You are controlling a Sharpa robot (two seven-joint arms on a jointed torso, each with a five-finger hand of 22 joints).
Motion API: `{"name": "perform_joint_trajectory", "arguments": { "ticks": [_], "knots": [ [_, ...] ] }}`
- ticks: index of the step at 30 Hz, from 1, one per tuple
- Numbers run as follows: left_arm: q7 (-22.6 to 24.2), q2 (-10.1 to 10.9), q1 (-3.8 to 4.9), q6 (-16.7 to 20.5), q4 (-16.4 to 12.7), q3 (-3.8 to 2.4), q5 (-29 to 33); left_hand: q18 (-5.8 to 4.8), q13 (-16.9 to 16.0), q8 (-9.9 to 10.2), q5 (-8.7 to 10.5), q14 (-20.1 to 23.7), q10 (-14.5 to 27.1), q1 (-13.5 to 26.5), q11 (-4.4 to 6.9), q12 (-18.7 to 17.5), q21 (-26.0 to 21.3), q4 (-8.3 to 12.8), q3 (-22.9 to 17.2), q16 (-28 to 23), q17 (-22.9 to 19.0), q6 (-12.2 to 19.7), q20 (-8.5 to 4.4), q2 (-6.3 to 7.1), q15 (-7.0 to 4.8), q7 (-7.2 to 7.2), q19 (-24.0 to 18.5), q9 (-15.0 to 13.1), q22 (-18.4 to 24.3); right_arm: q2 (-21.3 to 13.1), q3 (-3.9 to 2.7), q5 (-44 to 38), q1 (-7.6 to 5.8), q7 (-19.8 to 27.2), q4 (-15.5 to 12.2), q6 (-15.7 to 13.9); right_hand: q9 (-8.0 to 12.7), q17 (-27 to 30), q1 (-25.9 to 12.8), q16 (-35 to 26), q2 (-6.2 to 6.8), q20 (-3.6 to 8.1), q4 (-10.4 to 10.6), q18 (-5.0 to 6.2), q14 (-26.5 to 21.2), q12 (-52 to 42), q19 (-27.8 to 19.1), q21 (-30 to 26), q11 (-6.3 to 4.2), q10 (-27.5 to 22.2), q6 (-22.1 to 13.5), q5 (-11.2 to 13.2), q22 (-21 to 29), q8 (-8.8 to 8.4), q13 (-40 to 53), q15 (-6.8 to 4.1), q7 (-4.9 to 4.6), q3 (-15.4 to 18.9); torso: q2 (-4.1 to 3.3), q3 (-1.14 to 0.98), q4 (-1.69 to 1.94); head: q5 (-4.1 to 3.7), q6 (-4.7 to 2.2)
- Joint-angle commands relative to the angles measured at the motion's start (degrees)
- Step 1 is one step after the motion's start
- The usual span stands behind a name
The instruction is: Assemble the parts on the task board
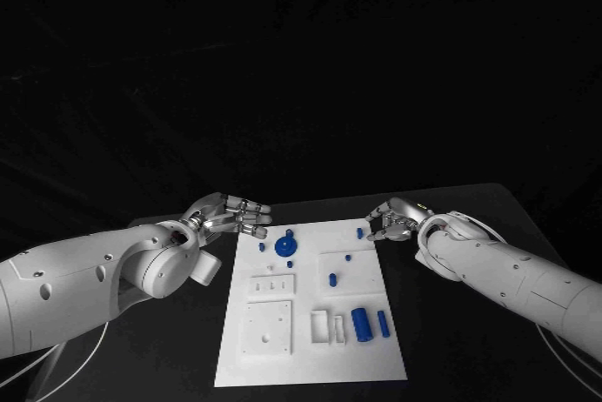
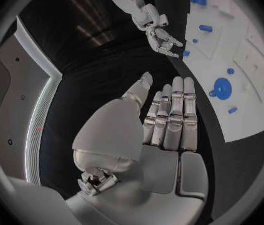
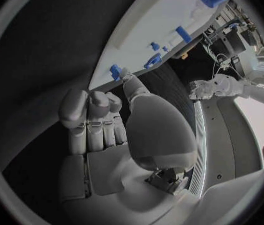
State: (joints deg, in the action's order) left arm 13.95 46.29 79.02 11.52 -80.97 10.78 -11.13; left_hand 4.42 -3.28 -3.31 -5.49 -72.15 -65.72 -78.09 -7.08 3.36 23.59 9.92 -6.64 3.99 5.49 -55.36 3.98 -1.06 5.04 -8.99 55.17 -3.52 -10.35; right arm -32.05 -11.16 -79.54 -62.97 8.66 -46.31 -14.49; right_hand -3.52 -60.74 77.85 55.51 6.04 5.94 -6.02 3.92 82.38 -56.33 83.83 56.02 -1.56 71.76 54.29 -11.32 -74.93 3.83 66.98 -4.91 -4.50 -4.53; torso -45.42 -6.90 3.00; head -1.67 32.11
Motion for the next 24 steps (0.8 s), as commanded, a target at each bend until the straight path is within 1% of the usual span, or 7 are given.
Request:
{"name": "perform_joint_trajectory", "arguments": {
  "ticks": [1, 9, 15, 20, 24],
  "knots": [
    [0.8, 0.0, 0.00, -1.0, -0.2, -0.04, -0.1, -0.39, -0.1, -0.2, 0.03, 0.2, 0.4, 0.3, 0.12, 0.1, -0.2, 0.2, -0.2, 0.0, 0.0, 0.4, -0.21, 0.25, -0.20, -0.06, 0.1, 0.0, 0.0, 0.3, 0.02, -0.9, 0.06, 0.2, 0.4, 1.0, 0.1, 0.0, 0.2, -0.2, -0.32, 0.33, -0.3, -0.83, 0.1, 0.3, 0.0, -0.2, -0.31, 0.0, -0.5, -0.1, -7.2, -0.40, 0.0, -0.37, -0.11, 0.1, -0.03, 0.15, 0.12, -0.14, 0.03],
    [0.8, 0.0, 0.01, -1.1, -0.4, -0.04, -0.1, -0.37, -0.1, -0.2, 0.03, 0.3, 0.5, 0.2, 0.08, 0.2, -0.2, 0.3, -0.2, 0.0, -0.1, 0.4, -0.20, 0.25, -0.19, -0.08, 0.1, 0.0, 0.1, 1.7, 0.10, -1.1, 0.13, -0.3, 2.0, 0.2, 0.1, -0.1, 0.2, 0.0, -0.63, 0.30, -0.4, -0.82, 0.2, 0.2, 0.0, -0.1, -0.21, 0.2, -1.5, 0.0, -7.3, -0.42, 0.1, -0.32, -0.26, -0.1, -0.12, 0.15, 0.19, -0.19, 0.15],
    [0.8, 0.0, 0.01, -1.1, -0.5, -0.05, -0.1, -0.37, -0.1, -0.2, 0.03, 0.3, 0.5, 0.2, 0.08, 0.2, -0.2, 0.3, -0.2, 0.0, -0.1, 0.4, -0.20, 0.25, -0.19, -0.08, 0.1, 0.0, 0.1, 2.7, 0.27, -1.1, 0.16, -0.7, 3.2, -0.2, 0.0, -0.3, -0.4, 0.1, -0.77, 0.18, -0.9, -0.73, 0.2, 0.1, 0.1, 0.1, -0.02, 0.3, 0.3, 0.5, -7.3, -0.34, 0.3, -0.20, -0.41, -1.5, -0.15, 0.17, 0.08, -0.08, 0.42],
    [0.8, -0.1, 0.01, -1.1, -0.5, -0.05, -0.1, -0.37, -0.1, -0.2, 0.03, 0.3, 0.5, 0.2, 0.08, 0.2, -0.2, 0.3, -0.2, 0.0, -0.1, 0.4, -0.20, 0.25, -0.19, -0.08, 0.1, 0.0, 0.1, 3.4, 0.61, -1.1, 0.17, -0.9, 4.0, -0.3, 0.0, -0.3, -0.5, 0.1, -1.02, 0.17, -1.0, -0.72, 0.2, -0.1, 0.1, 0.1, -0.03, 0.3, 2.2, 0.9, -7.3, -0.32, 0.4, -0.21, -0.34, -2.1, -0.45, 0.17, 0.23, -0.18, 0.36],
    [0.7, -0.1, 0.01, -1.1, -0.5, -0.05, -0.1, -0.37, -0.1, -0.2, 0.03, 0.3, 0.5, 0.2, 0.08, 0.2, -0.2, 0.3, -0.2, 0.0, -0.1, 0.4, -0.20, 0.25, -0.19, -0.08, 0.1, 0.0, 0.1, 3.8, 0.84, -1.2, 0.17, -1.0, 4.4, -0.3, 0.0, -0.4, -1.0, 0.1, -0.97, 0.18, -1.4, -0.73, 0.3, -0.1, 0.1, 0.2, -0.04, 0.4, 3.1, 1.3, -7.3, -0.32, 0.4, -0.22, -0.32, -3.4, -0.60, 0.20, 0.35, -0.31, 0.37]
  ]
}}
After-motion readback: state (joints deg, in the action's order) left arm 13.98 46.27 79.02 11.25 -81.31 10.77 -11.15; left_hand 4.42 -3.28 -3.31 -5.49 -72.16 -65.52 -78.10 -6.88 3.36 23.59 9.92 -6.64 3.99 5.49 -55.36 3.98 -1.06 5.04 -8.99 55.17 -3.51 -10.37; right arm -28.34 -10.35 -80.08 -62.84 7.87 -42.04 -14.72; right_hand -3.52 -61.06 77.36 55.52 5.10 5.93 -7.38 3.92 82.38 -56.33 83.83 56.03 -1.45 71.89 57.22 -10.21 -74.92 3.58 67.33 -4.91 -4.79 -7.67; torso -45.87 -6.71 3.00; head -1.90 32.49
